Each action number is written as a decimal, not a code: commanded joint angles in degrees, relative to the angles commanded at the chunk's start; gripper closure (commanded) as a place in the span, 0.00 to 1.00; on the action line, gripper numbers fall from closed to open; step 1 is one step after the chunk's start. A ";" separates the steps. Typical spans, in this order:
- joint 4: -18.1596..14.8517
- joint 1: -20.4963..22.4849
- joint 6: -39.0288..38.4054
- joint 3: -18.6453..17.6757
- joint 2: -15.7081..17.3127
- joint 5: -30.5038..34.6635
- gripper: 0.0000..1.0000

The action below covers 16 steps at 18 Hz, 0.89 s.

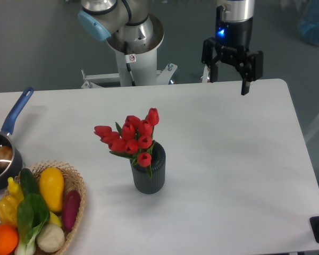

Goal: Pick up the flowers from the vase
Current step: 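Move the open gripper toward the red tulips in the grey vase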

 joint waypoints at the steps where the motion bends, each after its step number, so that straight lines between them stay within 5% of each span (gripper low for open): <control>1: 0.09 0.00 0.35 0.00 0.00 0.00 0.00; 16: 0.00 0.09 -0.26 -3.42 -0.79 -6.23 0.00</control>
